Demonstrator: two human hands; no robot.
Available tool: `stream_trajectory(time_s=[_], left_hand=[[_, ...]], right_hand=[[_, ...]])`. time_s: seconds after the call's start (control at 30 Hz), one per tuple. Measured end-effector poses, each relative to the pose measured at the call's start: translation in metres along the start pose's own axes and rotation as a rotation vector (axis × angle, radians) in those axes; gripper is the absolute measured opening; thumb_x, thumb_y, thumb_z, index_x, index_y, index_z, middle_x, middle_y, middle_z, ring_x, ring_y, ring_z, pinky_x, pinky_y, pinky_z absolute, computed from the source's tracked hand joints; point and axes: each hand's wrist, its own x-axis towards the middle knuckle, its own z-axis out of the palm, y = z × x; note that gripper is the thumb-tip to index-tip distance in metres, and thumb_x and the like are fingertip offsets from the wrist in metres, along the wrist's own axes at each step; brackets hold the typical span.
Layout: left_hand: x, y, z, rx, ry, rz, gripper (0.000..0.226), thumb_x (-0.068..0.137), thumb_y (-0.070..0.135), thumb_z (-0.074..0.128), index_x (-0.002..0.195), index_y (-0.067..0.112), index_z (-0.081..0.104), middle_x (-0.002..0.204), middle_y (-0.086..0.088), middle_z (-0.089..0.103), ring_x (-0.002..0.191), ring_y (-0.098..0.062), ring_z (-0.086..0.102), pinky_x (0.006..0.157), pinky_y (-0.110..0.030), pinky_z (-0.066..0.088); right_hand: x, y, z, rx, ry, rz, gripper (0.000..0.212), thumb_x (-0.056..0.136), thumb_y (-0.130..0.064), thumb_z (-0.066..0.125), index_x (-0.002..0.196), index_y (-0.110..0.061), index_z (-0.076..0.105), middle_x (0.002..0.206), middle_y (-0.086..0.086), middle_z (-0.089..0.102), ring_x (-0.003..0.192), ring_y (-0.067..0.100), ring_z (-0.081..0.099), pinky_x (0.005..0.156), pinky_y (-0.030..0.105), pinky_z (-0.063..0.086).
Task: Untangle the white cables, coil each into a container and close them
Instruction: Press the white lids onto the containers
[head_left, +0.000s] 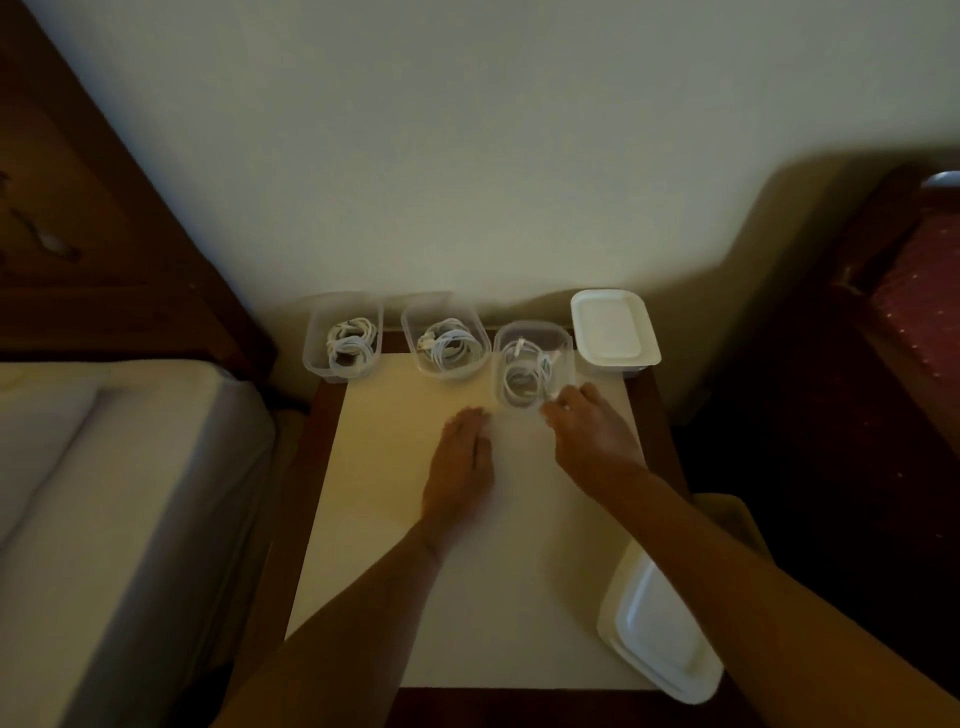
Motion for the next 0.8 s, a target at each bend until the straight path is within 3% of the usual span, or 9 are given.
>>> stream_trajectory(time_s=[0.03, 0.1, 0.17, 0.23, 0.37, 0.5, 0.6, 0.7, 0.8], left_hand=[[-0.003, 0.005, -0.004, -0.124, 0.079, -0.057, 0.032, 0.109, 0.015, 0.045, 0.133, 0.008, 0.064, 0.135, -0.011, 0.064, 0.127, -0.025, 0.057, 0.110, -0.032, 0.041], [-0.007, 0.016, -0.013, -0.310, 0.154, -0.160, 0.025, 0.108, 0.019, 0.047, 0.115, 0.015, 0.071, 0.110, -0.006, 0.072, 0.100, -0.015, 0.066, 0.089, -0.027, 0.050], [-0.008, 0.024, -0.018, -0.353, 0.143, -0.203, 0.025, 0.107, 0.021, 0.049, 0.095, 0.016, 0.070, 0.087, -0.008, 0.070, 0.077, -0.013, 0.061, 0.073, -0.029, 0.048], [-0.014, 0.029, -0.022, -0.250, 0.092, -0.220, 0.031, 0.106, 0.024, 0.050, 0.083, 0.010, 0.065, 0.075, -0.008, 0.064, 0.068, -0.015, 0.054, 0.063, -0.030, 0.042], [-0.035, 0.026, -0.026, 0.017, 0.002, -0.199, 0.022, 0.104, 0.021, 0.053, 0.095, 0.008, 0.067, 0.081, -0.002, 0.062, 0.075, -0.025, 0.062, 0.065, -0.040, 0.050], [-0.052, 0.024, -0.029, 0.005, 0.011, -0.211, 0.022, 0.105, 0.020, 0.053, 0.097, 0.007, 0.070, 0.084, -0.009, 0.066, 0.071, -0.028, 0.060, 0.064, -0.041, 0.051], [-0.059, 0.027, -0.030, 0.016, -0.006, -0.211, 0.022, 0.105, 0.019, 0.053, 0.098, 0.007, 0.070, 0.086, -0.015, 0.067, 0.068, -0.032, 0.060, 0.063, -0.039, 0.052], [-0.063, 0.029, -0.030, 0.020, -0.023, -0.203, 0.022, 0.105, 0.019, 0.052, 0.099, 0.006, 0.070, 0.088, -0.019, 0.069, 0.071, -0.038, 0.063, 0.070, -0.049, 0.058], [-0.064, 0.030, -0.030, 0.031, -0.018, -0.204, 0.020, 0.104, 0.018, 0.054, 0.098, 0.008, 0.070, 0.085, -0.019, 0.068, 0.060, -0.036, 0.060, 0.065, -0.052, 0.059]], right_hand=[[-0.013, -0.006, -0.003, 0.006, -0.008, 0.009, 0.027, 0.096, -0.006, 0.052, 0.118, -0.011, 0.067, 0.116, 0.010, 0.062, 0.106, 0.025, 0.052, 0.074, 0.029, 0.039], [-0.041, -0.020, -0.007, 0.022, -0.030, 0.015, 0.028, 0.097, -0.008, 0.052, 0.121, -0.014, 0.065, 0.118, 0.007, 0.061, 0.106, 0.021, 0.052, 0.075, 0.027, 0.042], [-0.068, -0.035, -0.010, 0.032, -0.064, 0.023, 0.029, 0.098, -0.008, 0.051, 0.123, -0.015, 0.064, 0.121, 0.005, 0.061, 0.108, 0.020, 0.051, 0.081, 0.029, 0.048], [-0.093, -0.048, -0.014, 0.061, -0.088, 0.025, 0.031, 0.098, -0.007, 0.050, 0.124, -0.013, 0.064, 0.123, 0.005, 0.062, 0.111, 0.021, 0.050, 0.086, 0.031, 0.049], [-0.130, -0.057, -0.023, 0.155, -0.086, -0.029, 0.042, 0.096, -0.004, 0.050, 0.134, -0.017, 0.061, 0.136, 0.002, 0.057, 0.122, 0.018, 0.047, 0.098, 0.026, 0.048], [-0.145, -0.024, -0.049, 0.342, -0.018, 0.308, 0.044, 0.093, -0.007, 0.053, 0.133, -0.024, 0.060, 0.138, -0.001, 0.051, 0.124, 0.014, 0.048, 0.098, 0.026, 0.047], [-0.146, 0.011, -0.064, 0.185, -0.173, 0.553, 0.044, 0.092, -0.024, 0.058, 0.136, -0.023, 0.055, 0.136, 0.004, 0.049, 0.123, 0.021, 0.048, 0.092, 0.032, 0.046], [-0.146, 0.032, -0.063, 0.116, -0.368, 0.583, 0.054, 0.095, -0.036, 0.062, 0.145, -0.021, 0.047, 0.139, 0.008, 0.046, 0.126, 0.025, 0.049, 0.098, 0.038, 0.050], [-0.147, 0.045, -0.049, 0.208, -0.305, 0.577, 0.043, 0.094, -0.029, 0.066, 0.135, -0.022, 0.058, 0.129, 0.004, 0.052, 0.114, 0.020, 0.055, 0.093, 0.035, 0.053]])
